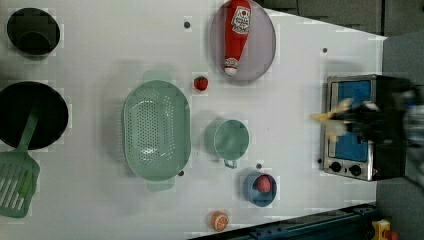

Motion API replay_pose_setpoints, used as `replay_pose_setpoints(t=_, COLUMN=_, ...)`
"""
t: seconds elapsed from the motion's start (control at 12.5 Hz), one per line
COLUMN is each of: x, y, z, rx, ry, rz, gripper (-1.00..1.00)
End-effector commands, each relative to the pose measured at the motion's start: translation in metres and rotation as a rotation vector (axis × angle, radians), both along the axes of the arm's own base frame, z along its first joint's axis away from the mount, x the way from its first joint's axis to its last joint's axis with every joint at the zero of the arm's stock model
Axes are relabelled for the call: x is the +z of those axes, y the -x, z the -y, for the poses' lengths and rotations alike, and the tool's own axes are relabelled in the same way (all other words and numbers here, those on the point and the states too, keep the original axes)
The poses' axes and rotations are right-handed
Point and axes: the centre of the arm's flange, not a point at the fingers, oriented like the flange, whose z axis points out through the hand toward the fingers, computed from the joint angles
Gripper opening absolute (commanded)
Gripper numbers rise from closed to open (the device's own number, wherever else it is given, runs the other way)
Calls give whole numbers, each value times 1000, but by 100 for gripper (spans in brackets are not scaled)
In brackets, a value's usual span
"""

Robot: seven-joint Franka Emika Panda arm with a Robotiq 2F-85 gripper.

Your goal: Pick banana from table and place on oven.

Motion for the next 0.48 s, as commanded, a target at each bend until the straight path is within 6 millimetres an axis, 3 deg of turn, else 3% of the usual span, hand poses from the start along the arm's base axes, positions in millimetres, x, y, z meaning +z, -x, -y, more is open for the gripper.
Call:
replay_pose_setpoints(t=0.08, x=81, y=3, z=-5, rx=-19, ry=-4, rz=-25, gripper=-58)
replay_pose_setpoints(t=0.24, x=125, y=1, z=6, rx=-40, ry=-6, rz=-19, gripper=-58)
replay_pose_setpoints(t=0.32, x=134, y=-4, z=17, rx=-58, ry=-9, rz=-9, gripper=-58)
replay_pose_setpoints(t=0.48, x=131, y=-13, z=54, rx=-51, ry=-15, rz=-10, gripper=-58)
